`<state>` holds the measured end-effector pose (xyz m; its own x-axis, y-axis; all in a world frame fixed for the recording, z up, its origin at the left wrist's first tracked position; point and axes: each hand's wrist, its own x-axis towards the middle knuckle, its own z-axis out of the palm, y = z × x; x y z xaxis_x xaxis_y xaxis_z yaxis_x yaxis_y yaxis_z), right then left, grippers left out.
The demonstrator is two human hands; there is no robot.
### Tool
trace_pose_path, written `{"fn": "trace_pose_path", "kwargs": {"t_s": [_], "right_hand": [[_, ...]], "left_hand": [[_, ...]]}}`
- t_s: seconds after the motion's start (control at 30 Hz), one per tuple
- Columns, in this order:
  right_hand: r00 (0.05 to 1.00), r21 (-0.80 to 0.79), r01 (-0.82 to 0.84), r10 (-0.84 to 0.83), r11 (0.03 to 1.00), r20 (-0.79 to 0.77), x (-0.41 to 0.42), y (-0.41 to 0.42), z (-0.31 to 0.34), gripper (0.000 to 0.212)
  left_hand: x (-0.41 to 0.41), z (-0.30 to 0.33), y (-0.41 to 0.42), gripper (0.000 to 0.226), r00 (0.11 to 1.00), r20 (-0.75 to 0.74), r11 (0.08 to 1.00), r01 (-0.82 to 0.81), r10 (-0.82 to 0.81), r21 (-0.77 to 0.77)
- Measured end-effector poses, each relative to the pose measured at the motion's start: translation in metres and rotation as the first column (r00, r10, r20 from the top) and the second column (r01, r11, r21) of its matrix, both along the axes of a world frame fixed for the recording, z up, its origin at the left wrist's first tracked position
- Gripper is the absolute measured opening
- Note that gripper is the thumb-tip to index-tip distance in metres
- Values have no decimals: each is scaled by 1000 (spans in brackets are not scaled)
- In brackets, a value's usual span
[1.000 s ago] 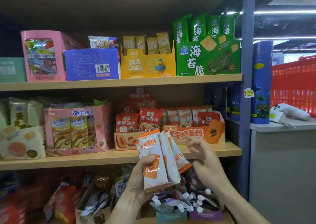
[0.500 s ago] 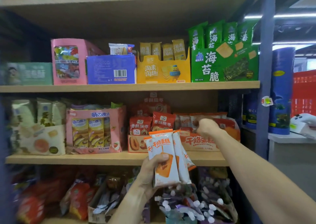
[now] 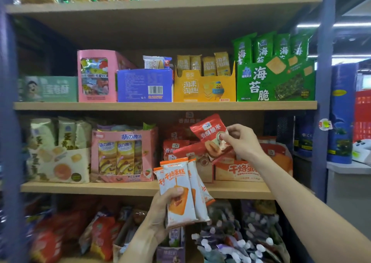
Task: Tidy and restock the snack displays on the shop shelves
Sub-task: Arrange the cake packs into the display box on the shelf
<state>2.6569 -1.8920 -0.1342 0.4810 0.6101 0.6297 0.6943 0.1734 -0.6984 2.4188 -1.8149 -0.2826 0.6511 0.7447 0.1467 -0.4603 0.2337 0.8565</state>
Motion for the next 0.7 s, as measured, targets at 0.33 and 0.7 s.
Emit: {"fn": "trace_pose_path", "kwargs": {"t_s": [0.33,0.7], "right_hand": [[963,24,271,-271,962,-15,-24,32,-4,33],[1000,110,11,-11,994,-3,-37,49,-9,23]], "left_hand": [[19,34,3,88,997,61,998,-47,49,-28],[2,30,16,84,1000,-13,999,-11,11,44]]}}
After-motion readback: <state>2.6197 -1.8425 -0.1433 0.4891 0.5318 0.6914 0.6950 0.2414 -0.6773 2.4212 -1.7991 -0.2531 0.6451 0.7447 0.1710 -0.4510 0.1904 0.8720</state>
